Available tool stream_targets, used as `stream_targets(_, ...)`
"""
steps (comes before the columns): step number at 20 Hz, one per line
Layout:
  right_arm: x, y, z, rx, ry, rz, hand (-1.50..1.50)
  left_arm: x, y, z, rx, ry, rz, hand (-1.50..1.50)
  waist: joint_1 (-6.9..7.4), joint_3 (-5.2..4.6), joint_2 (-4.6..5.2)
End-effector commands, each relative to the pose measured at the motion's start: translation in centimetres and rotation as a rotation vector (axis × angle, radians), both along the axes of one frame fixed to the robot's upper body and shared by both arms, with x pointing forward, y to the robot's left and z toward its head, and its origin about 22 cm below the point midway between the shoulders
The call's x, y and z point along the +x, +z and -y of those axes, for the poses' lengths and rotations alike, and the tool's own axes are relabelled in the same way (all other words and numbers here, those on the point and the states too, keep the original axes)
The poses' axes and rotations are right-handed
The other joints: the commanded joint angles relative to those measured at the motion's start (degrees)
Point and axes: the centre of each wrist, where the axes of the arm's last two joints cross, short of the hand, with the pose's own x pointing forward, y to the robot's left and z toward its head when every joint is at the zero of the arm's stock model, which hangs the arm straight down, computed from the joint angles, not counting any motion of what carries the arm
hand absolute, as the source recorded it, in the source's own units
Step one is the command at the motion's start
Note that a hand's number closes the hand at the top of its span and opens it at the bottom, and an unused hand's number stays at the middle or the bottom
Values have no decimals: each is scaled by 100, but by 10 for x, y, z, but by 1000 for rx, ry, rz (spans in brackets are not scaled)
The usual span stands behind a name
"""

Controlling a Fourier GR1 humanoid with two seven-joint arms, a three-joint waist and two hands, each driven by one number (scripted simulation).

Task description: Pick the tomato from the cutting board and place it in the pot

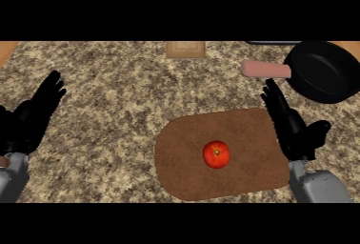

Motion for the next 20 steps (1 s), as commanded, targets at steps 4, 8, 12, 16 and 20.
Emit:
stream_targets(4, 55, 47, 22, -22, 197, 207, 150, 3, 15, 6, -58, 46, 129, 0, 226, 46, 8)
stream_targets(8, 52, 57, 59, -624, 235, 328, 150, 4, 9, 24, -140, 54, 136, 0, 328, 20, 41)
stream_targets(12, 57, -17, 59, -245, 220, 436, -150, -4, 6, 25, -142, 83, 140, 0, 180, 48, 1)
stream_targets(16, 67, 14, 78, -237, 357, 532, -150, 2, -2, 38, -155, 85, 129, 0, 67, 39, -25)
stream_targets(20, 72, 62, 67, -358, 479, 468, -150, 3, 18, 21, -131, 105, 139, 0, 18, 32, -59)
